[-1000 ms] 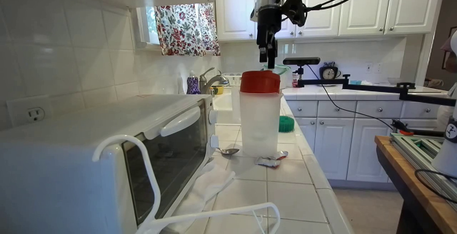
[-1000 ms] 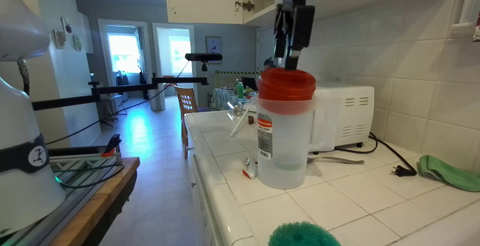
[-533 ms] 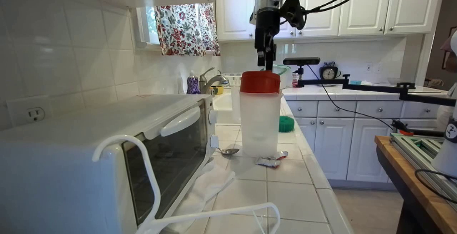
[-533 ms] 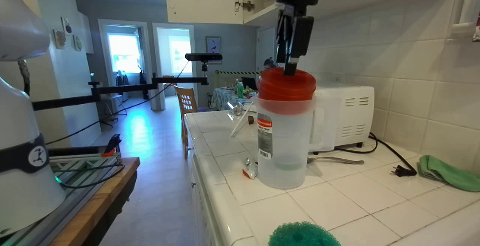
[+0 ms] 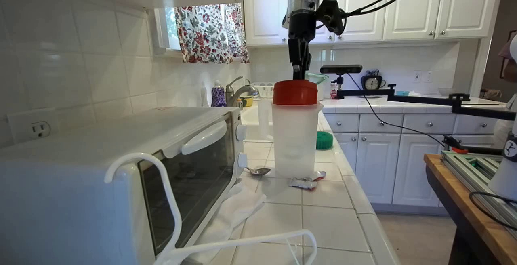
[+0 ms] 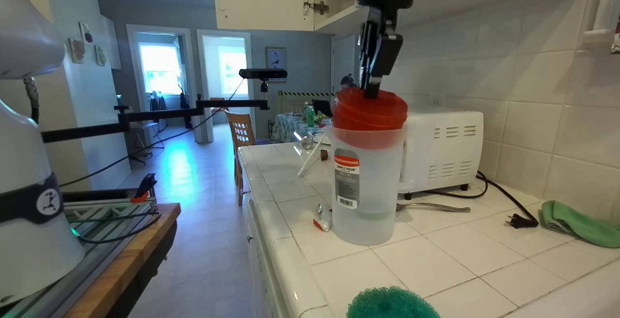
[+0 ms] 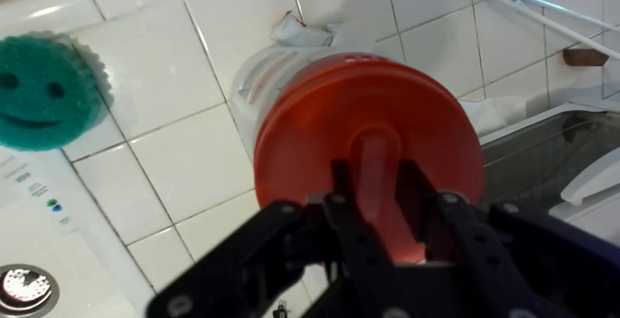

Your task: Open the jug, move it to the right and then put some of its contents onto the counter

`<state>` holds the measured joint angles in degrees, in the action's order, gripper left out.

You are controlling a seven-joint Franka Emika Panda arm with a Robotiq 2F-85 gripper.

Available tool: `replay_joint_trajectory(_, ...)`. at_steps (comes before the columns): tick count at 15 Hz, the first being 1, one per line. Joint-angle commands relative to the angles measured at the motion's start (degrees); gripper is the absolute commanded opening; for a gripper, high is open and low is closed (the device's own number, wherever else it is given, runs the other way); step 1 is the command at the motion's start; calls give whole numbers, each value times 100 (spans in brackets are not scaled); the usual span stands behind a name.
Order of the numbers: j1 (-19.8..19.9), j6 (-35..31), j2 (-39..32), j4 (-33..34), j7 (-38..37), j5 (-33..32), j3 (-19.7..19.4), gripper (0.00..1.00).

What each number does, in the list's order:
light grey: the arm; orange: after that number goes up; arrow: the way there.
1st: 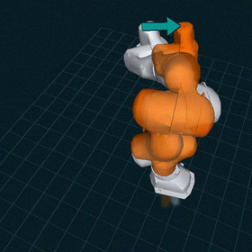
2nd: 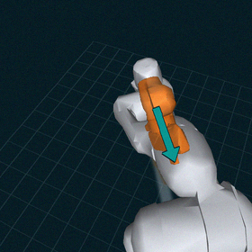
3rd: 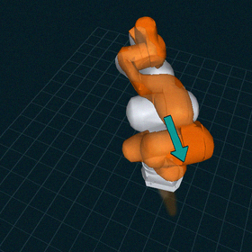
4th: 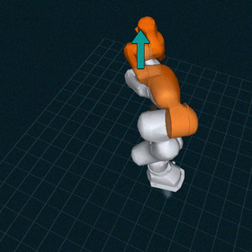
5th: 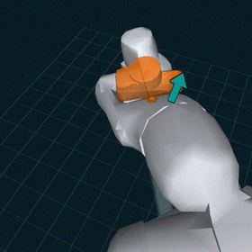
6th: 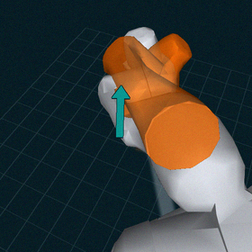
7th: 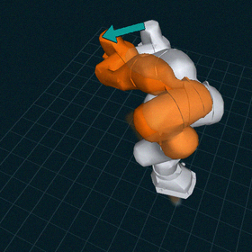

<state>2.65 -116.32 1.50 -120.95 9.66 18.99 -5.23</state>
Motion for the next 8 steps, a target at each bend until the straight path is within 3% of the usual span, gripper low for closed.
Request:
replay_joint_trajectory(1,69,-7,-39,29,285,227,1,7)
replay_joint_trajectory(8,106,157,242,54,182,136,2,7)
